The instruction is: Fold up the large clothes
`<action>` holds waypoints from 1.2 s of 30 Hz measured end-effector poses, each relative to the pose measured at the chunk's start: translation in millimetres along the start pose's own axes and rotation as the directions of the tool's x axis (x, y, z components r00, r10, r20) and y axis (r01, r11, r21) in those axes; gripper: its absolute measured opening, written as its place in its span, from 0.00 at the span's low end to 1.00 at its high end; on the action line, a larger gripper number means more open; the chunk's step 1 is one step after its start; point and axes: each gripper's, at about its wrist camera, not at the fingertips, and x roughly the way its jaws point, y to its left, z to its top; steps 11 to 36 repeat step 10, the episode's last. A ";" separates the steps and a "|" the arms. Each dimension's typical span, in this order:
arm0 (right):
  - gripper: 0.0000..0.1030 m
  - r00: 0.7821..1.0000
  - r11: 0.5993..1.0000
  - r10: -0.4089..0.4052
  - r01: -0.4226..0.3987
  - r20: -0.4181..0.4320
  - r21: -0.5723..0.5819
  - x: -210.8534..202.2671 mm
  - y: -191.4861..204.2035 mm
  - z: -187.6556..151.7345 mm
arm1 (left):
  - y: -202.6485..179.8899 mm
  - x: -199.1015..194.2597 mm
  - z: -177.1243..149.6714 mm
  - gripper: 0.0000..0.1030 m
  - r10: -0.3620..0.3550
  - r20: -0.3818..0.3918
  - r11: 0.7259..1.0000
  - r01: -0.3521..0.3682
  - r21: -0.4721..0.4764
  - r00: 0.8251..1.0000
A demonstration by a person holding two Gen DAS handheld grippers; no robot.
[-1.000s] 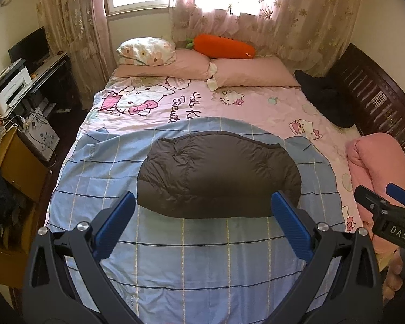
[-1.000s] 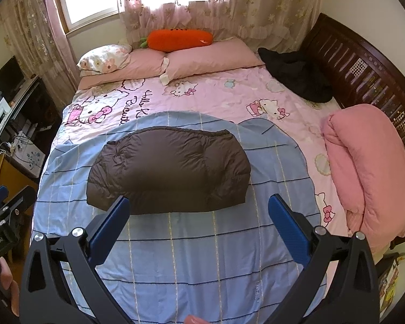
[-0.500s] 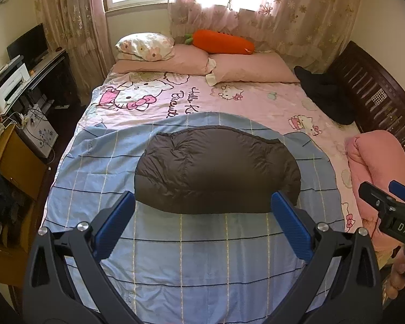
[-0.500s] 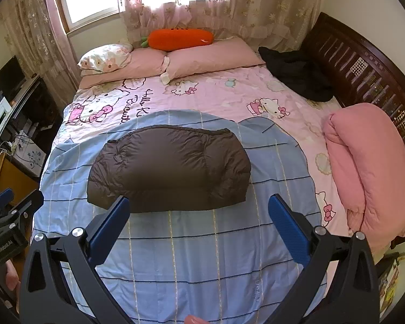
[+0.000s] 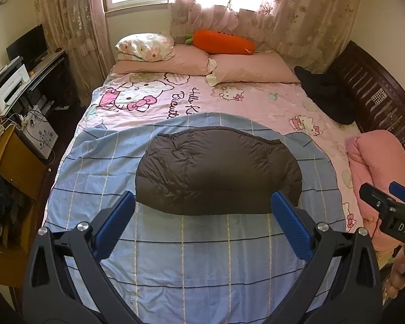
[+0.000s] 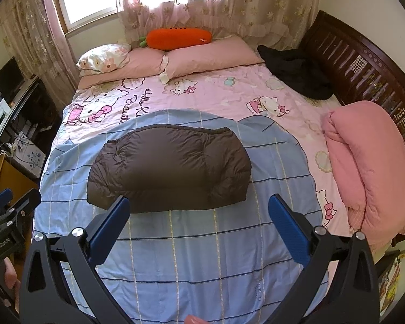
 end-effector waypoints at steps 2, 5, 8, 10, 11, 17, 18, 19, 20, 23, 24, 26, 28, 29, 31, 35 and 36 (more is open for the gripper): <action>0.99 1.000 1.000 0.002 -0.002 -0.001 0.003 0.6 0.0 0.3 | -0.6 2.0 0.7 0.98 -0.005 -0.007 1.000 0.005 -0.002 1.000; 0.99 1.000 1.000 -0.002 0.002 -0.001 0.001 0.8 1.4 -0.7 | 1.0 5.5 1.6 0.98 -0.029 -0.034 0.999 0.028 -0.014 0.999; 0.99 1.000 1.000 -0.002 0.002 -0.003 0.003 1.3 1.1 -0.7 | 4.1 6.0 3.5 0.98 -0.040 -0.033 0.999 0.039 -0.033 0.999; 0.99 1.000 1.000 -0.001 0.001 -0.010 0.004 2.7 1.3 -2.0 | 3.8 7.4 3.8 0.98 -0.021 -0.035 0.999 0.020 -0.036 0.999; 0.99 1.000 1.000 -0.001 0.001 -0.010 0.004 2.7 1.3 -2.0 | 3.8 7.4 3.8 0.98 -0.021 -0.035 0.999 0.020 -0.036 0.999; 0.99 1.000 1.000 -0.001 0.001 -0.010 0.004 2.7 1.3 -2.0 | 3.8 7.4 3.8 0.98 -0.021 -0.035 0.999 0.020 -0.036 0.999; 0.99 1.000 1.000 -0.001 0.001 -0.010 0.004 2.7 1.3 -2.0 | 3.8 7.4 3.8 0.98 -0.021 -0.035 0.999 0.020 -0.036 0.999; 0.99 1.000 1.000 -0.001 0.001 -0.010 0.004 2.7 1.3 -2.0 | 3.8 7.4 3.8 0.98 -0.021 -0.035 0.999 0.020 -0.036 0.999; 0.99 1.000 1.000 -0.001 0.001 -0.010 0.004 2.7 1.3 -2.0 | 3.8 7.4 3.8 0.98 -0.021 -0.035 0.999 0.020 -0.036 0.999; 0.99 1.000 1.000 -0.001 0.001 -0.010 0.004 2.7 1.3 -2.0 | 3.8 7.4 3.8 0.98 -0.021 -0.035 0.999 0.020 -0.036 0.999; 0.99 1.000 1.000 -0.001 0.001 -0.010 0.004 2.7 1.3 -2.0 | 3.8 7.4 3.8 0.98 -0.021 -0.035 0.999 0.020 -0.036 0.999; 0.99 1.000 1.000 -0.001 0.001 -0.010 0.004 2.7 1.3 -2.0 | 3.8 7.4 3.8 0.98 -0.021 -0.035 0.999 0.020 -0.036 0.999; 0.99 1.000 1.000 -0.001 0.001 -0.010 0.004 2.7 1.3 -2.0 | 3.8 7.4 3.8 0.98 -0.021 -0.035 0.999 0.020 -0.036 0.999; 0.99 1.000 1.000 -0.001 0.001 -0.010 0.004 2.7 1.3 -2.0 | 3.8 7.4 3.8 0.98 -0.021 -0.035 0.999 0.020 -0.036 0.999; 0.99 1.000 1.000 -0.001 0.001 -0.010 0.004 2.7 1.3 -2.0 | 3.8 7.4 3.8 0.98 -0.021 -0.035 0.999 0.020 -0.036 0.999; 0.99 1.000 1.000 -0.001 0.001 -0.010 0.004 2.7 1.3 -2.0 | 3.8 7.4 3.8 0.98 -0.021 -0.035 0.999 0.020 -0.036 0.999; 0.99 1.000 1.000 -0.001 0.001 -0.010 0.004 2.7 1.3 -2.0 | 3.8 7.4 3.8 0.98 -0.021 -0.035 0.999 0.020 -0.036 0.999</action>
